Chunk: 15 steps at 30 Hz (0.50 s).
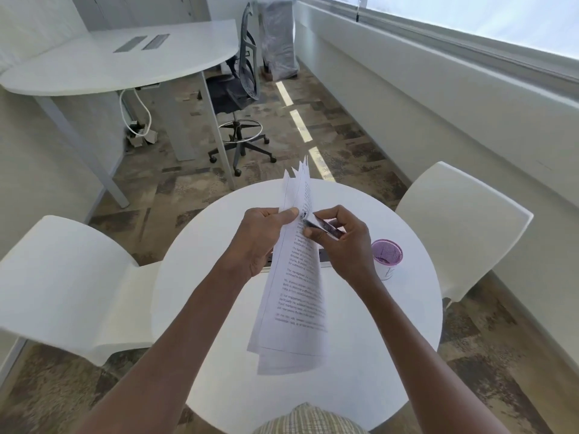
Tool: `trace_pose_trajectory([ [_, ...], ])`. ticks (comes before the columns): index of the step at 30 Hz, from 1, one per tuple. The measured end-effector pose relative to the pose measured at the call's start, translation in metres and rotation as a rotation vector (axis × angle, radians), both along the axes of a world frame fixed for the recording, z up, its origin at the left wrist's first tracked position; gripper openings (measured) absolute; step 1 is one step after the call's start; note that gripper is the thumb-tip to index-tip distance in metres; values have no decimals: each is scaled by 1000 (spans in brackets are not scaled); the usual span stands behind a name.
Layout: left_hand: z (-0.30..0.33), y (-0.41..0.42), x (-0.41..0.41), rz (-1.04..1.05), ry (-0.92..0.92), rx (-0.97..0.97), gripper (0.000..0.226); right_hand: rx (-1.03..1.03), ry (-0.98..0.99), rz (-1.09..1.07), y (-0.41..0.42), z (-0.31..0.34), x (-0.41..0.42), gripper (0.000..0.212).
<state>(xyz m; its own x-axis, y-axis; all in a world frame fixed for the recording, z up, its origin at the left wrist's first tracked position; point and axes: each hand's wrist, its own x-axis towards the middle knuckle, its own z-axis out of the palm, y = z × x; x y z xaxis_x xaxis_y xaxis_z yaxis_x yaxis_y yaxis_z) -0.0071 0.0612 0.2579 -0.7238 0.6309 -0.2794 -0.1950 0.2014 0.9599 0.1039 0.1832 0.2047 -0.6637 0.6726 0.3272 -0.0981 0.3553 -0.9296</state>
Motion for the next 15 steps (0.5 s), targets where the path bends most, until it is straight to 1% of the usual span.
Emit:
trace_pose_trajectory([
  [1,-2,0,0,3,9,-9,21,108,-10,-49,-2,-1,-1,18],
  [4,-8,-1,2,13,49,-20,19,528,22,-176,-7,-7,-2,19],
  [6,-9,-2,2,26,58,-21,22,682,33,-203,-6,-10,-2,20],
  [7,-9,-2,2,34,64,-26,22,710,32,-203,-6,-11,-1,20],
  [9,-9,-3,1,56,98,-46,22,692,19,-176,-6,-12,-1,20],
  [13,-11,0,3,156,284,-110,22,576,-70,-107,-8,-17,-3,22],
  [15,-14,-1,5,178,324,-125,24,497,-118,-116,-9,-25,-4,21],
])
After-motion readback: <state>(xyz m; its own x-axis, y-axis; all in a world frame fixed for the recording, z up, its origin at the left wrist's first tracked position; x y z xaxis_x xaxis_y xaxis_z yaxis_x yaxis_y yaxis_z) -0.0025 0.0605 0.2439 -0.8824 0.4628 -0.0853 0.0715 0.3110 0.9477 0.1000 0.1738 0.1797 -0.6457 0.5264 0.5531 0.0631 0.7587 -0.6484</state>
